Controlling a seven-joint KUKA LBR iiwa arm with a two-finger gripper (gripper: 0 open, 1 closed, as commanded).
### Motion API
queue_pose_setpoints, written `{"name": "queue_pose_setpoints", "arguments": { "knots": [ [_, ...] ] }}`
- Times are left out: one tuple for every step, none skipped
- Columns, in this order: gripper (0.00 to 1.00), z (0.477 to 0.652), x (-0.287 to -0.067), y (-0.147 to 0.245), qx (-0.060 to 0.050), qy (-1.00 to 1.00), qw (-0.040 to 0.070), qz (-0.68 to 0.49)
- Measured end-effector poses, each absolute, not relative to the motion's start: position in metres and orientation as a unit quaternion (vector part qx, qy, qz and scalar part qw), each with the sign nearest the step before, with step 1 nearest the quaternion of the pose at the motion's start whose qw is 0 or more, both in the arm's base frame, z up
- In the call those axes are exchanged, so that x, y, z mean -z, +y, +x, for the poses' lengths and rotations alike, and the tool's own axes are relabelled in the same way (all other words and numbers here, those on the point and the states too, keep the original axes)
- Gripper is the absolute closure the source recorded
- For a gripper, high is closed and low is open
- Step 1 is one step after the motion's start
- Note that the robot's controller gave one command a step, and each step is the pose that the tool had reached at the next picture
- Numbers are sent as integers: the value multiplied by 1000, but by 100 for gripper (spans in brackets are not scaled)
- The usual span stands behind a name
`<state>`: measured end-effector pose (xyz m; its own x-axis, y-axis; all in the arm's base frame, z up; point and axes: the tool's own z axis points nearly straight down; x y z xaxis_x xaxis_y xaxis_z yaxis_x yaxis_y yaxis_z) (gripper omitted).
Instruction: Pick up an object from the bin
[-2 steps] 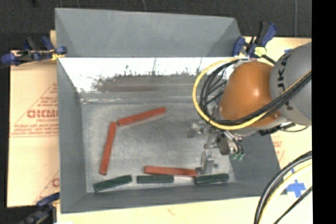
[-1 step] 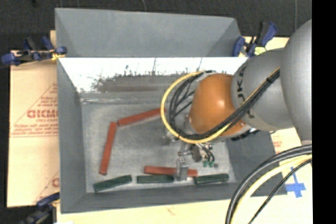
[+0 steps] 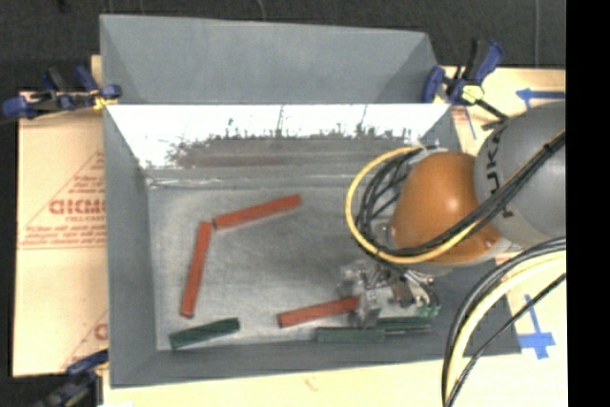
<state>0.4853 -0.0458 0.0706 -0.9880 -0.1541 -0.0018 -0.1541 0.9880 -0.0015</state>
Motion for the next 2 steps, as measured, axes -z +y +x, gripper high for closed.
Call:
{"name": "queue_pose_setpoints", "arguments": {
  "knots": [
    [100,485,-71,-46,1,997,1,-78],
    [100,490,-216,-106,1,996,1,-90]
  ]
}}
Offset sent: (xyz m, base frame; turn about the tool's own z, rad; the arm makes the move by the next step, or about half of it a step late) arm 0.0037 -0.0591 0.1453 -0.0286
